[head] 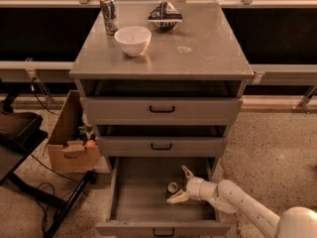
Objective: Pick green can from bottom drawer and place on counter
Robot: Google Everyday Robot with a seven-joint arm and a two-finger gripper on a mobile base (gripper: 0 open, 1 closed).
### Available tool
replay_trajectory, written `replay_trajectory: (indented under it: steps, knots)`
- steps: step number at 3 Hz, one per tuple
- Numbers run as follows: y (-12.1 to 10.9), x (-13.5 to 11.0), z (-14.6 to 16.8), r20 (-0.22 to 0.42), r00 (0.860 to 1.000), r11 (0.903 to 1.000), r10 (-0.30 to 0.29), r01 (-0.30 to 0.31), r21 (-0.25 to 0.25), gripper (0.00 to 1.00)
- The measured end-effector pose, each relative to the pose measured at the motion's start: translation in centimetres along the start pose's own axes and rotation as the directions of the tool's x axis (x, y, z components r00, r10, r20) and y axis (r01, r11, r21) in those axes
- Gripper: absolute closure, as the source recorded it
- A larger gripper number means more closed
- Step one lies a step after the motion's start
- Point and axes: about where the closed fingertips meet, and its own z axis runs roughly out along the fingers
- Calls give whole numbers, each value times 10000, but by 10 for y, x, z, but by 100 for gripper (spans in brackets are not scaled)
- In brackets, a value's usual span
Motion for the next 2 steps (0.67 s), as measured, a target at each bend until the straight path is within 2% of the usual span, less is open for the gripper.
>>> replay_trajectory:
  steps: [1,2]
  knots:
    - [-10,25,16,-90,10000,10000,11,-11,10,0]
    - [-4,50,25,-359,9992,9998,146,-150,-102,18]
